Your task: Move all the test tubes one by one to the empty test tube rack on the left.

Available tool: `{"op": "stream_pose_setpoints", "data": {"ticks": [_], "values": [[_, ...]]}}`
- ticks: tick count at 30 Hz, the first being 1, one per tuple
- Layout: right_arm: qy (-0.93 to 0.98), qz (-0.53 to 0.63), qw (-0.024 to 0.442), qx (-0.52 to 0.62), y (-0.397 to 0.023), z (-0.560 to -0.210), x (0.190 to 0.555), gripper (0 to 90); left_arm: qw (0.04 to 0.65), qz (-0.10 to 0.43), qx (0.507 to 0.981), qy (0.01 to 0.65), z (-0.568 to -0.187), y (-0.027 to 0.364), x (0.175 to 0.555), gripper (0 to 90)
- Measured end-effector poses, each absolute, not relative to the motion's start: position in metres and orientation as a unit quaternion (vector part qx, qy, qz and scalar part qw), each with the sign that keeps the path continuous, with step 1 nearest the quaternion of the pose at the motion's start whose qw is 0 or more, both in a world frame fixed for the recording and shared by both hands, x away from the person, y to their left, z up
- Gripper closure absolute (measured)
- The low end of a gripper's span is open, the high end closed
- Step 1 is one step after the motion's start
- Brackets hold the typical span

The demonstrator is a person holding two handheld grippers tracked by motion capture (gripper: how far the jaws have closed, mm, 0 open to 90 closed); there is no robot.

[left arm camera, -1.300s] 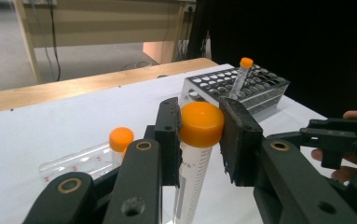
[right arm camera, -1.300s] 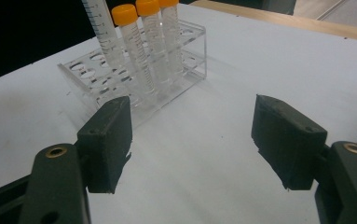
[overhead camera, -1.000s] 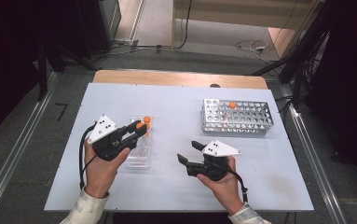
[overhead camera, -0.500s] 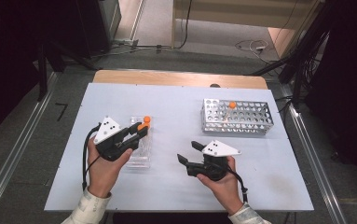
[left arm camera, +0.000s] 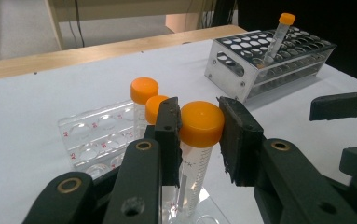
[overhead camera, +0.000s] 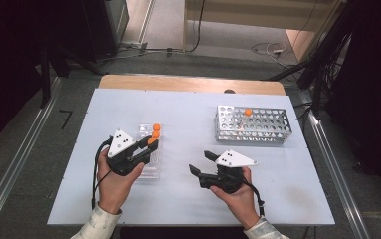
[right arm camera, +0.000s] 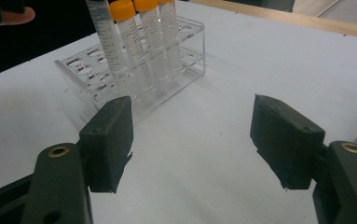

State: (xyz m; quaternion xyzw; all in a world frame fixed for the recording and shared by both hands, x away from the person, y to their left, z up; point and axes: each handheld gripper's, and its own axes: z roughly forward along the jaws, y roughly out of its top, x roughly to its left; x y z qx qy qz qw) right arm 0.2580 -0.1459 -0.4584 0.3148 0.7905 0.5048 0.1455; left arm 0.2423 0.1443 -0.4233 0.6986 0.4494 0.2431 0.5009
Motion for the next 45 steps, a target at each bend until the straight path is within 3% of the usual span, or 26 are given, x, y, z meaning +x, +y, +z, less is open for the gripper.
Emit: {"op": "stream_pose_setpoints", "data": {"ticks": [3, 10, 18, 21, 45], "values": [[0.791, 0.504, 0.144, 0.317, -0.146, -0.459, 0.258, 28.7, 0.495, 0.246, 0.703, 0.448, -0.424, 0.143, 0.241, 69.0], [0.791, 0.504, 0.145, 0.316, -0.145, -0.459, 0.258, 28.7, 0.5, 0.248, 0.698, 0.448, -0.422, 0.141, 0.238, 53.2], [0.786, 0.502, 0.16, 0.323, -0.151, -0.458, 0.262, 28.9, 0.526, 0.235, 0.678, 0.456, -0.417, 0.14, 0.236, 26.0], [0.785, 0.495, 0.177, 0.327, -0.155, -0.458, 0.265, 29.0, 0.528, 0.237, 0.674, 0.459, -0.417, 0.141, 0.237, 20.7], [0.708, 0.448, 0.31, 0.449, -0.232, -0.448, 0.347, 31.5, 0.537, 0.222, 0.664, 0.471, -0.419, 0.144, 0.241, 19.3]]}}
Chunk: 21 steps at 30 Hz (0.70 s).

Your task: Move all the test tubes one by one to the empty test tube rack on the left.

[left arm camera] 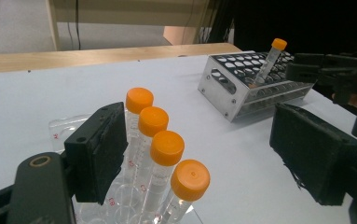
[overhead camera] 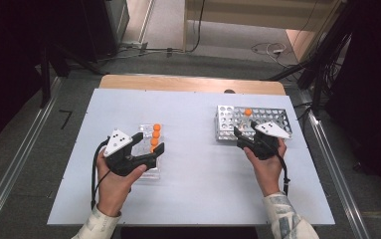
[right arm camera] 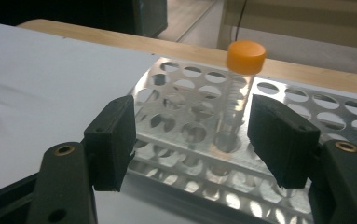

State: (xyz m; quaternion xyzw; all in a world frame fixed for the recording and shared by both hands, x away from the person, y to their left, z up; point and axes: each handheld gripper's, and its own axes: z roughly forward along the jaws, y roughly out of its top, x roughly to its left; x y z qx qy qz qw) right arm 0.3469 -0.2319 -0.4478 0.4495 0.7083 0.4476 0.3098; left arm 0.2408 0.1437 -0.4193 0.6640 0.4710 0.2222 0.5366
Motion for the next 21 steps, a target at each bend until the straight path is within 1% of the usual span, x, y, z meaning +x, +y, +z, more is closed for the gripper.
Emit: {"op": "stream_pose_setpoints", "data": {"ticks": [3, 7, 14, 19, 21], "values": [[0.705, 0.439, 0.32, 0.457, -0.234, -0.45, 0.358, 33.5, 0.536, 0.222, 0.664, 0.471, -0.42, 0.144, 0.241, 19.4], [0.703, 0.426, 0.332, 0.463, -0.233, -0.454, 0.371, 39.0, 0.537, 0.222, 0.665, 0.47, -0.42, 0.143, 0.241, 19.5], [0.696, 0.421, 0.336, 0.475, -0.233, -0.457, 0.384, 52.7, 0.539, 0.222, 0.663, 0.47, -0.419, 0.145, 0.241, 20.1], [0.699, 0.418, 0.337, 0.473, -0.231, -0.461, 0.387, 61.4, 0.54, 0.223, 0.661, 0.471, -0.419, 0.146, 0.241, 20.2], [0.699, 0.416, 0.34, 0.472, -0.23, -0.462, 0.388, 66.6, 0.539, 0.223, 0.662, 0.471, -0.419, 0.145, 0.241, 20.2]]}}
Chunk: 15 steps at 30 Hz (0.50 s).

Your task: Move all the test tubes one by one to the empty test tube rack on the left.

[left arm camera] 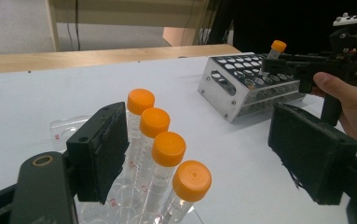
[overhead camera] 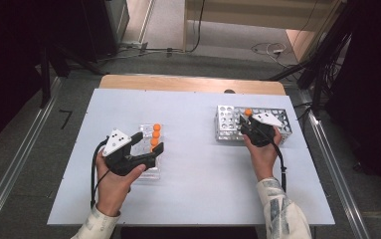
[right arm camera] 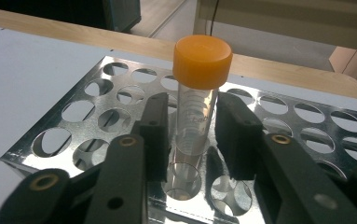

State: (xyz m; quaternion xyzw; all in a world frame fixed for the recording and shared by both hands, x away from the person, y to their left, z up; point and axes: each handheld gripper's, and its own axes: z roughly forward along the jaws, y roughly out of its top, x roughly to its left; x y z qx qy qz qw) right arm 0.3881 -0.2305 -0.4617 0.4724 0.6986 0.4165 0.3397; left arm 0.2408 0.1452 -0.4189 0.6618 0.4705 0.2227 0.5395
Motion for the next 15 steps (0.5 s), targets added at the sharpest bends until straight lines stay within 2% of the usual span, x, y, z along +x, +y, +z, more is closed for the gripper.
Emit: {"op": "stream_pose_setpoints", "data": {"ticks": [3, 15], "values": [[0.699, 0.414, 0.34, 0.473, -0.23, -0.462, 0.389, 71.4, 0.539, 0.222, 0.662, 0.47, -0.419, 0.145, 0.241, 20.1], [0.688, 0.442, 0.341, 0.463, -0.235, -0.432, 0.382, 71.8, 0.54, 0.225, 0.661, 0.47, -0.417, 0.145, 0.24, 19.8]]}}
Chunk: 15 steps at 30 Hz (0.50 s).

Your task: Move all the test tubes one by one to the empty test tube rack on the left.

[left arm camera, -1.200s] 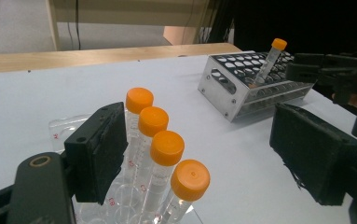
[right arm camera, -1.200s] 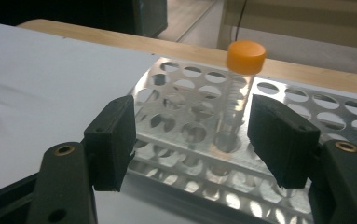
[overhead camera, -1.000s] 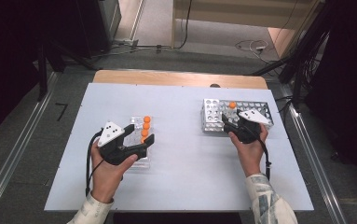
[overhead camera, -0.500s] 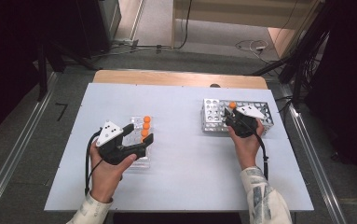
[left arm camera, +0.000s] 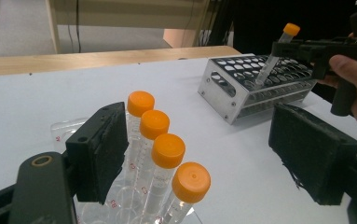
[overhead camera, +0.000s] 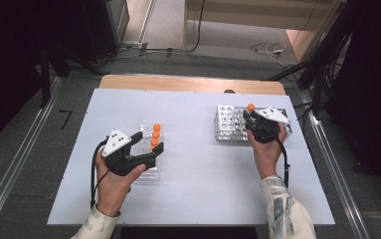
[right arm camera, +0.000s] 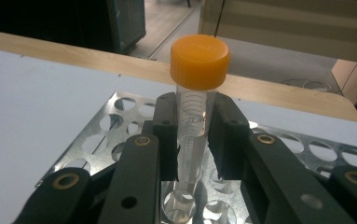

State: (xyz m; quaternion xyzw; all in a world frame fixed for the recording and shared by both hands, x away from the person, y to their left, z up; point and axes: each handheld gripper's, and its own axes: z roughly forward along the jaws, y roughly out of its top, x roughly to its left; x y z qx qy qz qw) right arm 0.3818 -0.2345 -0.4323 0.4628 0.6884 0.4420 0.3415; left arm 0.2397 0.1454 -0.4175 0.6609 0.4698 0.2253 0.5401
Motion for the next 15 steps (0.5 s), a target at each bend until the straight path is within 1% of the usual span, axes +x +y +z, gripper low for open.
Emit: {"op": "stream_pose_setpoints", "data": {"ticks": [6, 15], "values": [[0.684, 0.458, 0.341, 0.453, -0.238, -0.417, 0.369, 71.8, 0.542, 0.226, 0.661, 0.467, -0.416, 0.144, 0.239, 19.7], [0.705, 0.481, 0.309, 0.419, -0.232, -0.418, 0.334, 71.9, 0.544, 0.226, 0.663, 0.463, -0.415, 0.141, 0.237, 19.7]]}}
